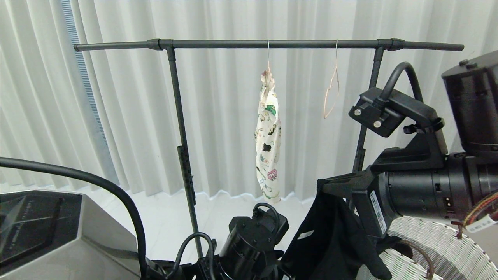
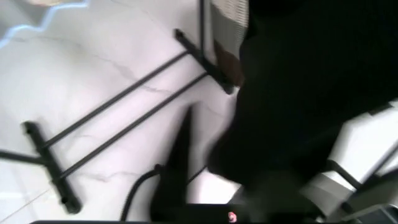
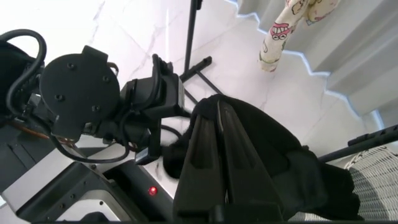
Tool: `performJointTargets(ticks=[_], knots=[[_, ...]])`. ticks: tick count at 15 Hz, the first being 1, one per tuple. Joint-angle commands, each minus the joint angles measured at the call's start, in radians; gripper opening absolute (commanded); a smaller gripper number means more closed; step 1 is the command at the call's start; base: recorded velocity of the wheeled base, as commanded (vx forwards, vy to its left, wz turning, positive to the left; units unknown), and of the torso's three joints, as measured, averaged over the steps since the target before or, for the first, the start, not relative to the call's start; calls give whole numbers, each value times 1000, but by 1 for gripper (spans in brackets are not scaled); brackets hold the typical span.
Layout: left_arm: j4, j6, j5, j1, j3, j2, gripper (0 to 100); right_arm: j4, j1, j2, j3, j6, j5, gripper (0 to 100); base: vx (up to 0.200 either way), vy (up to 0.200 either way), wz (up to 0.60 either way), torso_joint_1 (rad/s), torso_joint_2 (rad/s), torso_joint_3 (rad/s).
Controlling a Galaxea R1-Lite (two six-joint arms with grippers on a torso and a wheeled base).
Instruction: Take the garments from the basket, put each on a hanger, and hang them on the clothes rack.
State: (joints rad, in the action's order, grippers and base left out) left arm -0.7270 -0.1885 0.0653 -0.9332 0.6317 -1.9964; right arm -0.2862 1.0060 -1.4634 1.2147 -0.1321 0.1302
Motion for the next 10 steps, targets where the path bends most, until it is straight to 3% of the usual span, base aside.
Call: performJointTargets(ticks=[1,3,4,6,8,9,10], knots=[[-2,-2,59,-21,-46,50,0,-1,-7,5,-17,-3,0,0,0,0,0,0,0,0],[5,3,71,-26,-102,160,0,5,-15,5,-37,-11,3,0,0,0,0,0,0,0],[63,6,70,-24,-129,268,0,7,-15,3,-41,-15,5,0,0,0,0,0,0,0],[423,8,67,-10,-69,531,0,19,-18,3,-41,-26,23,0,0,0,0,0,0,0],[793,8,60,-3,83,686,0,53,-40,9,-40,-44,60,0,0,0,0,0,0,0],[873,8,60,4,140,705,0,62,-49,15,-38,-47,68,0,0,0,0,0,0,0],[997,8,60,22,281,712,0,68,-70,35,-32,-43,81,0,0,0,0,0,0,0]])
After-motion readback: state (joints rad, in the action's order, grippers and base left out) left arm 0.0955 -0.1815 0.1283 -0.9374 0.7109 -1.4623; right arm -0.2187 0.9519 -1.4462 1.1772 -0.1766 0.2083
